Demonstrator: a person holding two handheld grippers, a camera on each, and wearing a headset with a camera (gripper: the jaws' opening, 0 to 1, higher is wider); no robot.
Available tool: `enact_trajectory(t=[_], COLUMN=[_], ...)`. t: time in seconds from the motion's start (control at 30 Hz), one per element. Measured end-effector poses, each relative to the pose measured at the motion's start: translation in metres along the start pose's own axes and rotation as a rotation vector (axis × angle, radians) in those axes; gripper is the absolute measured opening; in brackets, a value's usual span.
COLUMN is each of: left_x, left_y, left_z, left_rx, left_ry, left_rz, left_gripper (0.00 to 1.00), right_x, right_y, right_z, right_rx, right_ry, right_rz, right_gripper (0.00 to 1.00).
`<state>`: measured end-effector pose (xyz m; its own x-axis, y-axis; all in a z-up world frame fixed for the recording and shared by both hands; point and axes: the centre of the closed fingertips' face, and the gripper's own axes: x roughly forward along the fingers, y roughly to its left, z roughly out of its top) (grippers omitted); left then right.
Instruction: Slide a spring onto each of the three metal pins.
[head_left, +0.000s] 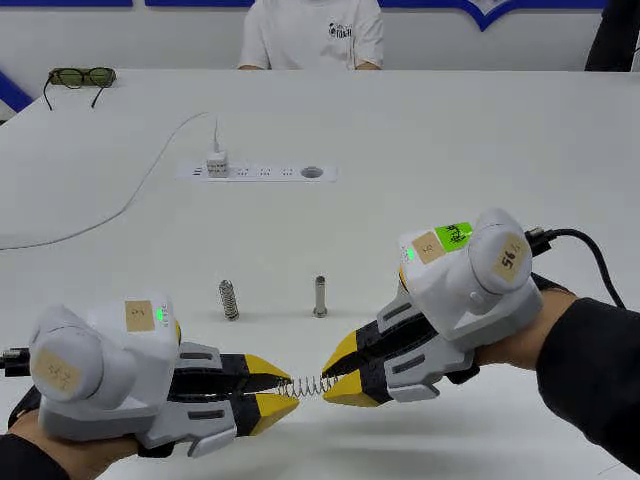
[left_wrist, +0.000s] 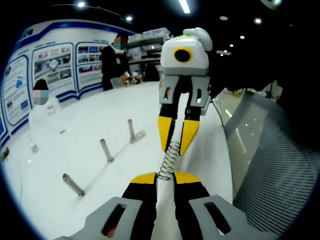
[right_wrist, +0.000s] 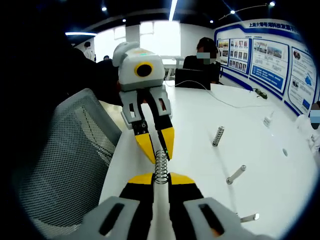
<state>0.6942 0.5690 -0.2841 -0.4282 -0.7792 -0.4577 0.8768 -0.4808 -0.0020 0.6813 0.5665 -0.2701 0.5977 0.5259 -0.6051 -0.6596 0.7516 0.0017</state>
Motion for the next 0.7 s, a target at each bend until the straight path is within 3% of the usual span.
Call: enact_trajectory(t=[0.33, 0.7], left_x=[0.002, 0.005], left_y=[-0.004, -0.008], left_z=[0.001, 0.004], left_rx=[0.019, 0.014], left_ry=[0.004, -0.003], left_rz=[-0.008, -0.014], left_gripper=[0.11, 0.11], right_x=[-0.004, -0.002], right_y=[0.004, 0.007], right_z=[0.022, 0.034], right_rx=[-0.039, -0.071], right_ry=[-0.014, -0.014], right_rz=[-0.012, -0.018], right_gripper=[0.12, 0.12])
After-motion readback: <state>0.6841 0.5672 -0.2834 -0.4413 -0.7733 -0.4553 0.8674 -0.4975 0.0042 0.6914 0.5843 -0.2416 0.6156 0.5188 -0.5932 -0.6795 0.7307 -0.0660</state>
